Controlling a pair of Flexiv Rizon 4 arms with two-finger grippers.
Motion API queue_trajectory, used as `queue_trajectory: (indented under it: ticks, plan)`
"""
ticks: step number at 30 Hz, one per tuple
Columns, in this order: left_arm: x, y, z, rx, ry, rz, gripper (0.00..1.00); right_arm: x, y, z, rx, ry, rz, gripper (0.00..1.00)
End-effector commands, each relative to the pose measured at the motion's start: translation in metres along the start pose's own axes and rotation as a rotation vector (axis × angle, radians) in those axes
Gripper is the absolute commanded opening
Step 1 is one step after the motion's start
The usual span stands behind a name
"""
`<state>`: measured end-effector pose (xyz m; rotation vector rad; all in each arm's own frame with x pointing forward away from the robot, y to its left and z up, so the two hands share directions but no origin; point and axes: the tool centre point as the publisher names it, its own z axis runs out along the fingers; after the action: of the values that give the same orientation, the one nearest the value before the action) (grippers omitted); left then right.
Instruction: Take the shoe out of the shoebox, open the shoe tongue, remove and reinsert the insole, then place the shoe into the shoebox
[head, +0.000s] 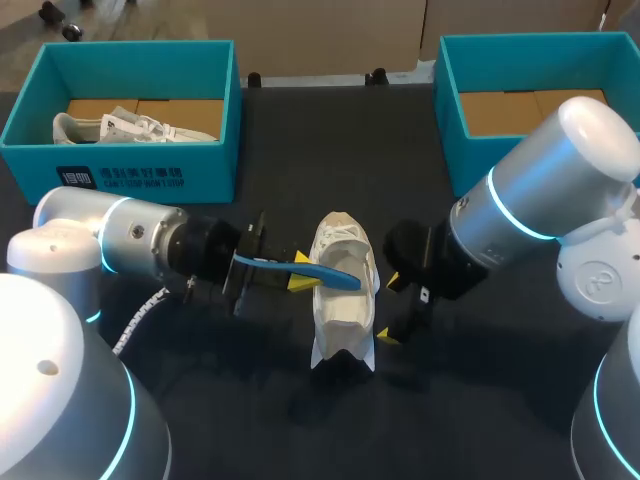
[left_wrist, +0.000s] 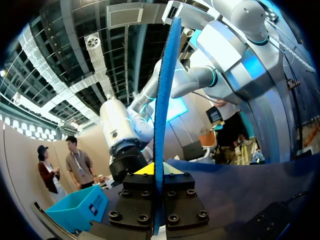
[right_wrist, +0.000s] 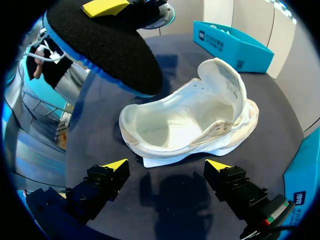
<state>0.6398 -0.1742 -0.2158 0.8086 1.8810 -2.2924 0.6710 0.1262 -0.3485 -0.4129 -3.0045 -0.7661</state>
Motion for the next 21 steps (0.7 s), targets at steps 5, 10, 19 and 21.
queue_trajectory:
  ticks: [5,10,19,21]
  plan:
    - [0.001,0.0,0.0,-0.002,-0.002,0.001,0.0,0.001,0.0,-0.001,0.002,-0.003,0.0,1.0]
    - [0.001,0.0,0.0,-0.002,-0.002,0.001,0.0,0.001,0.0,-0.001,0.002,-0.003,0.0,1.0]
    - [0.011,0.012,0.003,0.017,-0.016,0.063,0.0,0.001,0.0,-0.001,0.002,-0.003,0.0,1.0]
    - [0.012,0.015,0.003,0.028,-0.019,0.069,0.0,0.001,0.0,-0.001,0.002,-0.003,0.0,1.0]
